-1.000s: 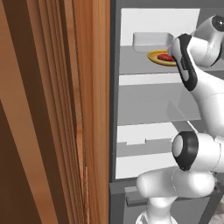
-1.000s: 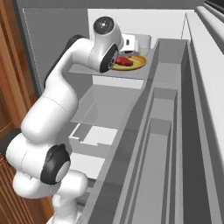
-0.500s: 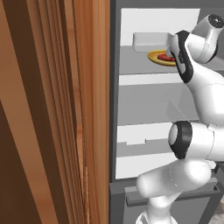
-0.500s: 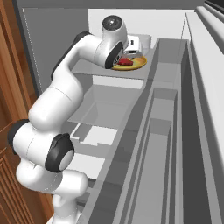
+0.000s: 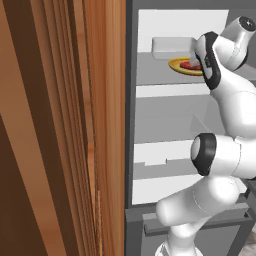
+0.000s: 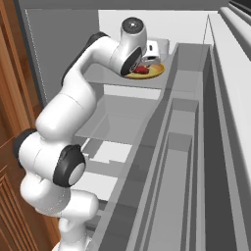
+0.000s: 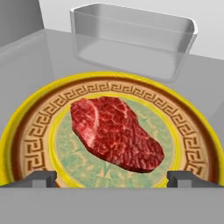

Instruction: Retrieve the steak from the fridge and place it on the saucepan with marinade on the stove.

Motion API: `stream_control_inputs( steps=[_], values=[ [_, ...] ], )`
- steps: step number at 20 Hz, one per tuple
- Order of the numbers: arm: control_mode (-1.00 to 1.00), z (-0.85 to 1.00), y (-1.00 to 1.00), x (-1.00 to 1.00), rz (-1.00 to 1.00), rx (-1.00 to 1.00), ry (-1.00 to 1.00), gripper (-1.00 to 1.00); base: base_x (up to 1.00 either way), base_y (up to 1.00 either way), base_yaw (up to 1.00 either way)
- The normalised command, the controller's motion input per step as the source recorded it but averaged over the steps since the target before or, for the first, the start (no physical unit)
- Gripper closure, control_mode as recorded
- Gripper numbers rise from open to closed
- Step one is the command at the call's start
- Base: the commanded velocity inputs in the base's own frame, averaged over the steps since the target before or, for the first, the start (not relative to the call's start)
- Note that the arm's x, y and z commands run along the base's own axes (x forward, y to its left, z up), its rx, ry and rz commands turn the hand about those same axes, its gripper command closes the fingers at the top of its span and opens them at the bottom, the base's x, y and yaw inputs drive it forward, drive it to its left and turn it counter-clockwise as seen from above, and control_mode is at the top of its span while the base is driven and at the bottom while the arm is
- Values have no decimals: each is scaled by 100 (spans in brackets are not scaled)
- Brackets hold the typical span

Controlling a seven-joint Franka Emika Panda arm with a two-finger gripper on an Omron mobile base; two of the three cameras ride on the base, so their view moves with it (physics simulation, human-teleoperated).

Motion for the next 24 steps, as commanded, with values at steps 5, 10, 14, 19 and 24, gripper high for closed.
stream_control_inputs(
  steps=[5, 10, 14, 19, 24],
  values=[
    [-100, -26, 0, 17, 8, -2, 0, -100, 0, 0, 0],
    [-100, -5, 0, 35, 5, -1, 0, -100, 0, 0, 0],
    [-100, 0, 0, 38, 2, 0, 0, -100, 0, 0, 0],
    [-100, 0, -4, 35, 0, 0, 0, -100, 0, 0, 0],
    [-100, 0, -7, 34, 1, 0, 0, -100, 0, 0, 0]
  ],
)
